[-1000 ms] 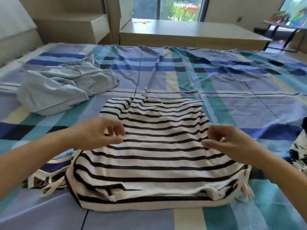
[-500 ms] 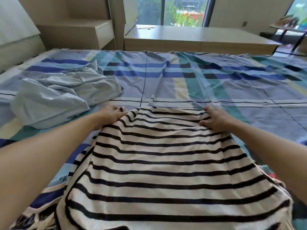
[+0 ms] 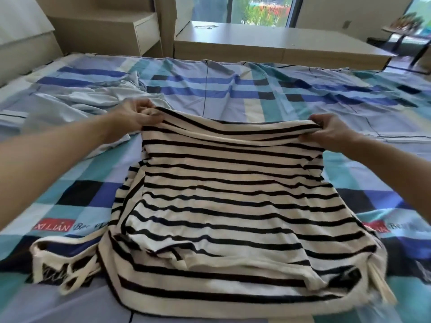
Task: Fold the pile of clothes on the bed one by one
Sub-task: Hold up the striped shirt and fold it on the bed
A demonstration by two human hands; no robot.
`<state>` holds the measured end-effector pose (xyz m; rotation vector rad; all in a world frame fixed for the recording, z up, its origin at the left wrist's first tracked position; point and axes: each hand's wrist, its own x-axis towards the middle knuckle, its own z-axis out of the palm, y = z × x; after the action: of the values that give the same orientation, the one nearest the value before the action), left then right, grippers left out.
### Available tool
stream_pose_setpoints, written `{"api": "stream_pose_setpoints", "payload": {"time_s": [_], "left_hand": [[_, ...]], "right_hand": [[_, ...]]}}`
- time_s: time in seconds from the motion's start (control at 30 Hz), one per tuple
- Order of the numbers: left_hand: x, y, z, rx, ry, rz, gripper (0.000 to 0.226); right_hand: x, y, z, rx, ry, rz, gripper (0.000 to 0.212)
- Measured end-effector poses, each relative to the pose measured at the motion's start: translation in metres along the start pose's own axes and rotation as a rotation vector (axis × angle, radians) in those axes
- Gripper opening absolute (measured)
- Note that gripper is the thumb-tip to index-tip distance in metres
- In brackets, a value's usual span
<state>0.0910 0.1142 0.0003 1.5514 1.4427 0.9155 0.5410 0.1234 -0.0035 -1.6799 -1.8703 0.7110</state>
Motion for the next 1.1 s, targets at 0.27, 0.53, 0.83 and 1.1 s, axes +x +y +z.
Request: {"api": "stream_pose_setpoints", "payload": {"time_s": [0.27,0.53,0.83,1.1], "left_hand": [[-0.144,0.005,-0.029,0.514,-0.317,0.248,0.024],[-0.214,0.019,0.010,0.843,-0.648,0.117,0.010],[-0.137,-0.037,0.061,0.723,0.011,-0.066,0.032],[-0.132,-0.052,0.048,0.964,0.082,-0.045,0.053]], "right_hand": [[-0.163,-0.015,-0.024,0.259,-0.367,-0.113,0.047],[-0.212,0.003,-0.013,-0.536,-0.535,-0.144,0.032],[-0.163,0.013,0.046,-0.336,-0.049,0.051,0.059],[-0.167,0.044,0.025,-0.082,0.049,0.160,0.022]]}}
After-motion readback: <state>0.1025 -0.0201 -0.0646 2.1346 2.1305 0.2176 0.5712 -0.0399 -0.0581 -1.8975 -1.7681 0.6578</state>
